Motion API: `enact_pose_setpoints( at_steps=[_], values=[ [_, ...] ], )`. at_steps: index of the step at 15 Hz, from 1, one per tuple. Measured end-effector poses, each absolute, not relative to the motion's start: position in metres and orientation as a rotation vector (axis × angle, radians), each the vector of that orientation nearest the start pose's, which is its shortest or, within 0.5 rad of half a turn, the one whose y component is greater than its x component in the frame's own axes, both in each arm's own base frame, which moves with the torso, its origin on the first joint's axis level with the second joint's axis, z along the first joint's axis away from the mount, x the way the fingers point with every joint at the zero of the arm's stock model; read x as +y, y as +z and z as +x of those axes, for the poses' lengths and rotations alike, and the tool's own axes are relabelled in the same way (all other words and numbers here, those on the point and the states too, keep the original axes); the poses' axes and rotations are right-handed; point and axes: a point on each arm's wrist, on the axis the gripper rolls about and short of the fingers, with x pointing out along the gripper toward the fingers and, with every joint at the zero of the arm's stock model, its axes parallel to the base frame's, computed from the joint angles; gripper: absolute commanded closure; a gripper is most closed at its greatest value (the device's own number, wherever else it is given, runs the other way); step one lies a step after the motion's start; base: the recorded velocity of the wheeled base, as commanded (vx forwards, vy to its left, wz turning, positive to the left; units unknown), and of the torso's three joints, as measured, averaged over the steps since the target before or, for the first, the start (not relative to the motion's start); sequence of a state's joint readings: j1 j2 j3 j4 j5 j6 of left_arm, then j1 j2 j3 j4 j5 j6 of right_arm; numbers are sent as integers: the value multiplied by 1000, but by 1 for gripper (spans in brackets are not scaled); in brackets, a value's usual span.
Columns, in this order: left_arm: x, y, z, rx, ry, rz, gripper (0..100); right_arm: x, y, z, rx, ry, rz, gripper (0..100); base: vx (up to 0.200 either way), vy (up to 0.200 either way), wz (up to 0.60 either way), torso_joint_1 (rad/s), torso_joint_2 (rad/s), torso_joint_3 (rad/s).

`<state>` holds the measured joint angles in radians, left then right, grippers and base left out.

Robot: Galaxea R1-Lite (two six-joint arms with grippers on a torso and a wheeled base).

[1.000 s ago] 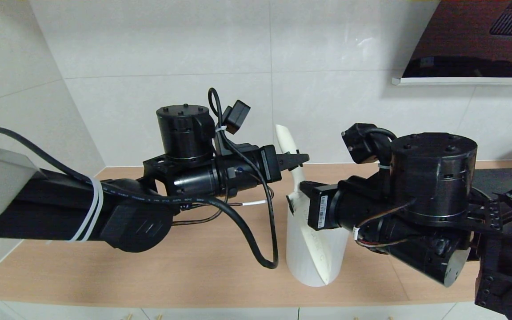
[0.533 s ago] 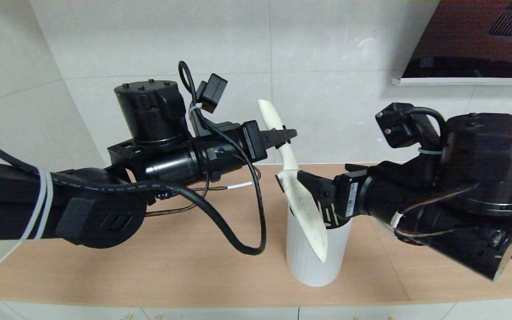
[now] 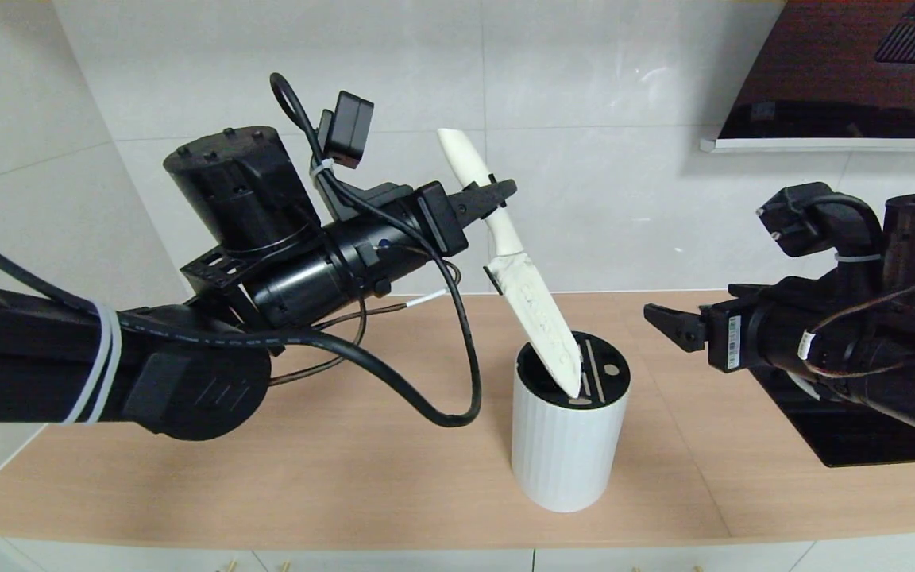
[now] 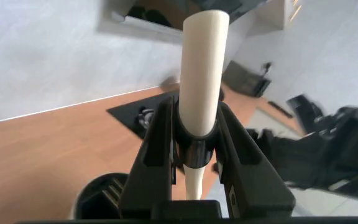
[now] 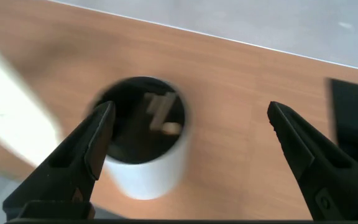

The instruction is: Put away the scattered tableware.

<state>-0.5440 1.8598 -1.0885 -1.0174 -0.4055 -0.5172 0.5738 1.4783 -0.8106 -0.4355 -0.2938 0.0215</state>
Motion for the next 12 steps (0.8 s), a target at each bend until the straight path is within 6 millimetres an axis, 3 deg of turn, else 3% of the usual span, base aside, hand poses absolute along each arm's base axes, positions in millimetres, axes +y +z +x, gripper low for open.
enact_pose_setpoints(
  at_steps=[6, 12],
  values=[
    [-202, 222, 308, -103, -946, -282, 100, 133, 224, 220, 224, 269, -81, 0, 0, 0, 0, 0, 0, 0],
    [-214, 207, 307, -84, -967, -267, 100, 133, 222, 221, 229, 267, -81, 0, 0, 0, 0, 0, 0, 0]
  ],
)
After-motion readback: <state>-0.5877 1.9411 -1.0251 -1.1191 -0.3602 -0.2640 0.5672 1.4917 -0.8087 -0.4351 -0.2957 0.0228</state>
